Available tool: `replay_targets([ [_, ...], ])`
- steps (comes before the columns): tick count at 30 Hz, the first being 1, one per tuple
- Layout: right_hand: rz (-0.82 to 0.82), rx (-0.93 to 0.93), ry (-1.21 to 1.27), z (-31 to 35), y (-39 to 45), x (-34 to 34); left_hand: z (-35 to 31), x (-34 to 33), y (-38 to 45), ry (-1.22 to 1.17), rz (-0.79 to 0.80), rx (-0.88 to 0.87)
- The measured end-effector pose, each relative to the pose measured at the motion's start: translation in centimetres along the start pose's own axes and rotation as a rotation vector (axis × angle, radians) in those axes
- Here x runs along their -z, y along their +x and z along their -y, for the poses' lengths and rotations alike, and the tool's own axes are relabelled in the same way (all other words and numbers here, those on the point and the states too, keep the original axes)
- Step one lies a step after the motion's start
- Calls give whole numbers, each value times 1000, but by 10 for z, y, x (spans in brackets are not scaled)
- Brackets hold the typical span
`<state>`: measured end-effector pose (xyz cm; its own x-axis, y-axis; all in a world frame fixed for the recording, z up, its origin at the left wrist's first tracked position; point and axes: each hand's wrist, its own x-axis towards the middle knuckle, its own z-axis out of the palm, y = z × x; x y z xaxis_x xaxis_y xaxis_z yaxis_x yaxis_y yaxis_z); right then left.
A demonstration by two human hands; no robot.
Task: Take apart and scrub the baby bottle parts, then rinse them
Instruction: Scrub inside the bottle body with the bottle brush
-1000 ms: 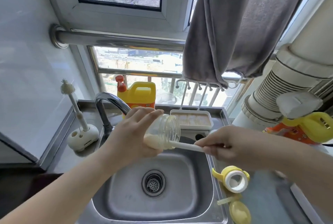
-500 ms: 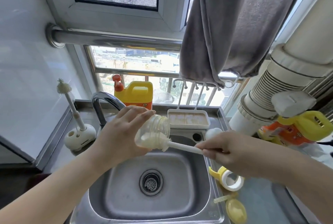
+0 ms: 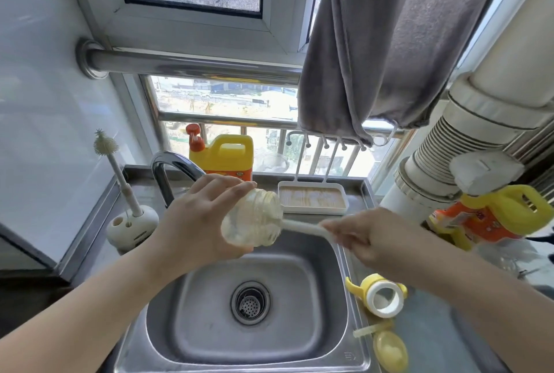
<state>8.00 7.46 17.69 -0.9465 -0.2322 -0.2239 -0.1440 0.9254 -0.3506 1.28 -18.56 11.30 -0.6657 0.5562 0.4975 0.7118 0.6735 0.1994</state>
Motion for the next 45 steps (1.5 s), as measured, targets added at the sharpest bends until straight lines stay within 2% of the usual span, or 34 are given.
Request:
replay_targets([
  [3,237,-33,328,-3,-4,-2,-4,-4,-5,10,-15,-2],
  [6,320,-61,560,-1,-5,0,-7,-7,-7,16,-52,26],
  [8,332,-98,604,7,-5,1,-9,-7,-6,11,-47,39],
  [10,216,-79,358,8,-3,4,-12,-8,-6,13,-28,39],
  [14,-212,60,-520,10,0,16,-14,-7,-10,-4,-3,80],
  [16,-295,126,-616,11,3,8,-12,-4,-8,-11,-15,104],
  [18,-200,139,-475,18,6,4,-12,-4,-6,14,-23,77],
  [21,184,-49,-47,22,2,1,-17,-13,-14,24,-57,17],
  [24,356,-78,284,19,2,4,-20,-22,-23,22,-71,45],
  [27,363,-202,661,19,5,-1,-23,-30,-34,-44,20,85],
  [29,341,-217,718,18,6,-7,-28,-32,-40,-143,104,83],
  [31,346,-211,712,17,6,-9,-27,-31,-41,-155,103,41],
  [33,358,-183,653,17,6,-9,-21,-26,-35,-133,62,85],
  [35,366,-135,531,19,4,-9,-18,-14,-21,-27,104,119],
  [37,347,-70,364,20,3,-8,-20,-7,-12,92,191,94],
  [40,303,18,115,20,-2,-6,-21,-9,-14,-10,400,104],
  [42,194,51,-112,20,-3,-3,-21,-16,-20,-123,385,103],
  [45,-69,173,-514,19,1,1,-21,-26,-27,-233,363,131],
])
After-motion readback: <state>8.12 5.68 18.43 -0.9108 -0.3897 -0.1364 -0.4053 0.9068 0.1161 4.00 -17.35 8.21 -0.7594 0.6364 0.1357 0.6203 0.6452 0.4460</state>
